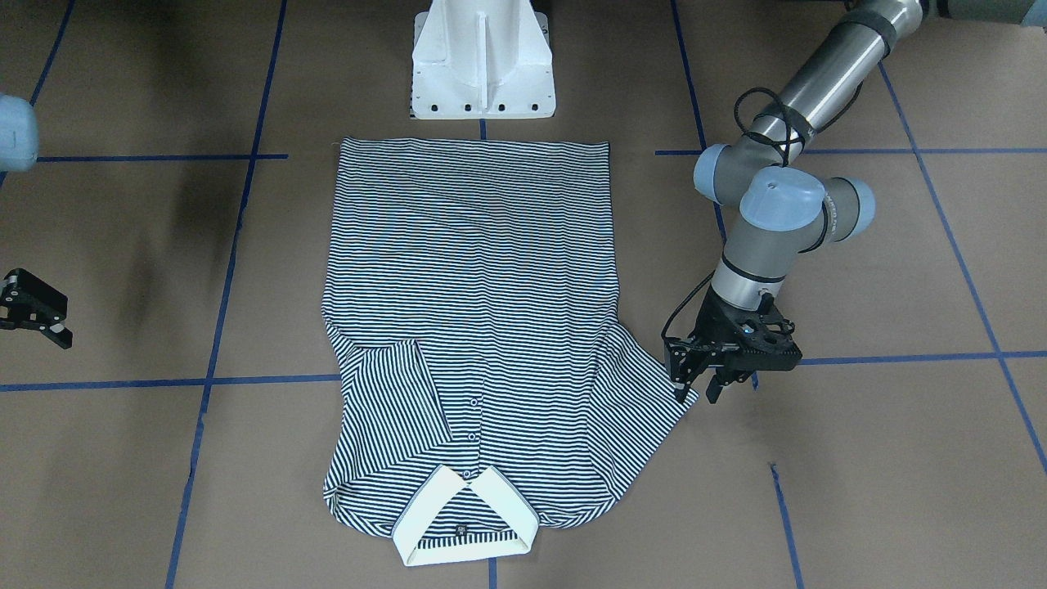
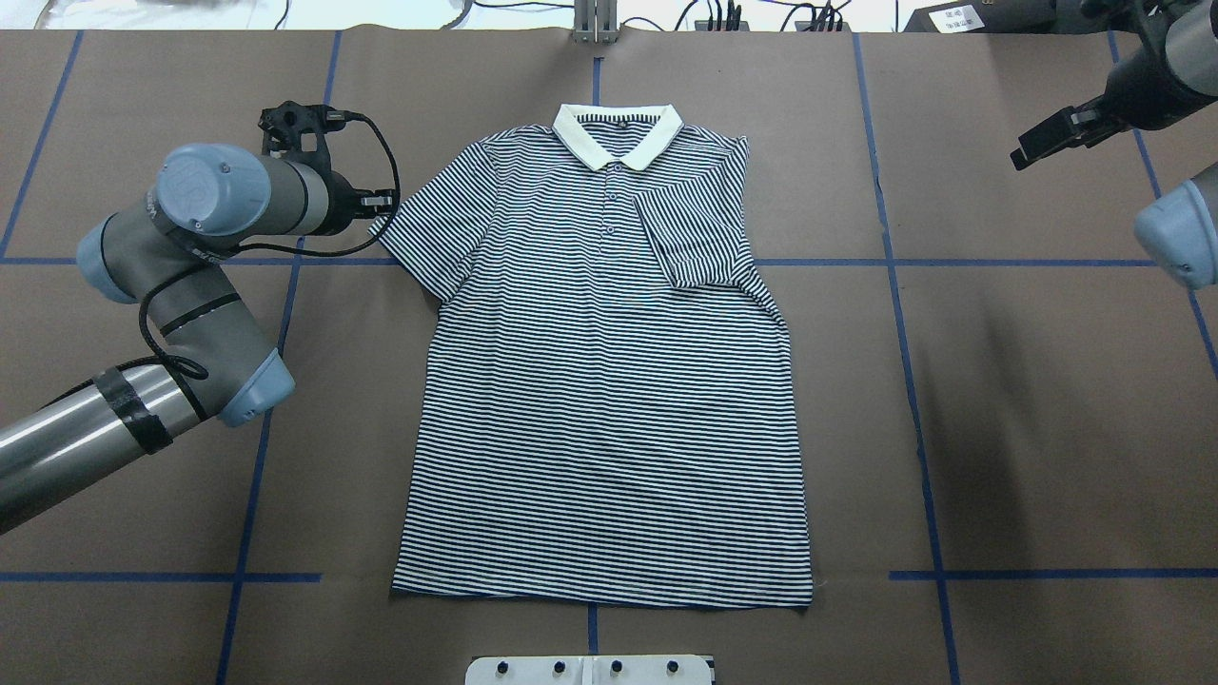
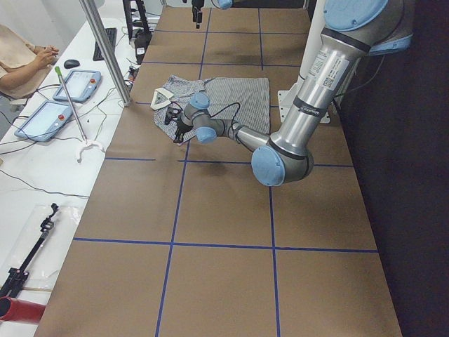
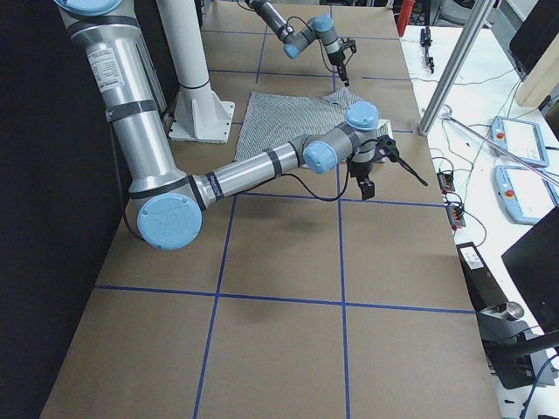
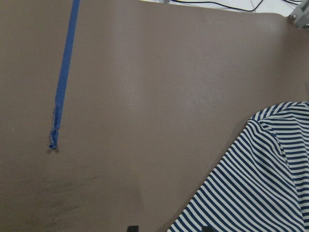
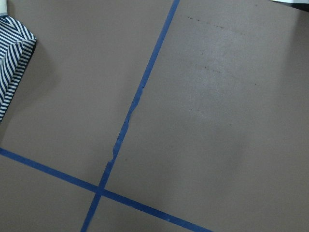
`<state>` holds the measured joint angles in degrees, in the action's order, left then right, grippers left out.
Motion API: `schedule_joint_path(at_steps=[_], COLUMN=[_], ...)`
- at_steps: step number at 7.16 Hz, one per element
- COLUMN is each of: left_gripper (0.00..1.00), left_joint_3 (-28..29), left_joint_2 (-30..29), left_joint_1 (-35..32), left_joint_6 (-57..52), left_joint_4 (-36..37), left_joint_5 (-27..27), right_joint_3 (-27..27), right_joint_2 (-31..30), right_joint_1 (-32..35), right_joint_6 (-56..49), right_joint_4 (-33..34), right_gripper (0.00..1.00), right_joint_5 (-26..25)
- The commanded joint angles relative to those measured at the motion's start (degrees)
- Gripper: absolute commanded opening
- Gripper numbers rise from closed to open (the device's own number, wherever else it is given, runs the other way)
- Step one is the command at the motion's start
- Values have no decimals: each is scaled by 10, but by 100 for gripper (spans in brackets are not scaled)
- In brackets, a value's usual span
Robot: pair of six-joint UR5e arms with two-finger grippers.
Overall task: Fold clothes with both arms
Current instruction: 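Raise the right gripper away while the left arm reaches toward the shirt, then fold the sleeve nearest the left gripper inward onto the shirt body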
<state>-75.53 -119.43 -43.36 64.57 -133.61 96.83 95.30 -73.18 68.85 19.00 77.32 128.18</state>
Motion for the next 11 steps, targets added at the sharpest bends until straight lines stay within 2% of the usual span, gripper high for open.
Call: schedule_joint_path(at_steps=[1, 5, 6, 8, 10, 11], left_gripper=[54, 53, 39, 0, 0, 0], left_joint_3=[10, 24, 24, 23, 12, 7], left_joint_2=[-1, -6, -7, -10, -12, -32], left_joint_1=[8, 12, 13, 21, 21, 21], left_joint_6=[-2, -4, -4, -3, -4, -4], left_joint_4=[0, -1, -2, -3, -1, 27], left_joint_5=[-12, -13, -13, -20, -19, -18], right_joint_3=[0, 0, 0, 0, -1, 0], right_joint_2=[0, 0, 0, 0, 0, 0], right_joint_1=[1, 0, 0, 0, 1, 1], right_joint_6=[-2, -2, -2, -2, -2, -1], right_joint_4=[0, 0, 0, 0, 0, 0], right_gripper=[100, 100, 100, 100, 100, 100], right_joint_5=[0, 0, 0, 0, 0, 0])
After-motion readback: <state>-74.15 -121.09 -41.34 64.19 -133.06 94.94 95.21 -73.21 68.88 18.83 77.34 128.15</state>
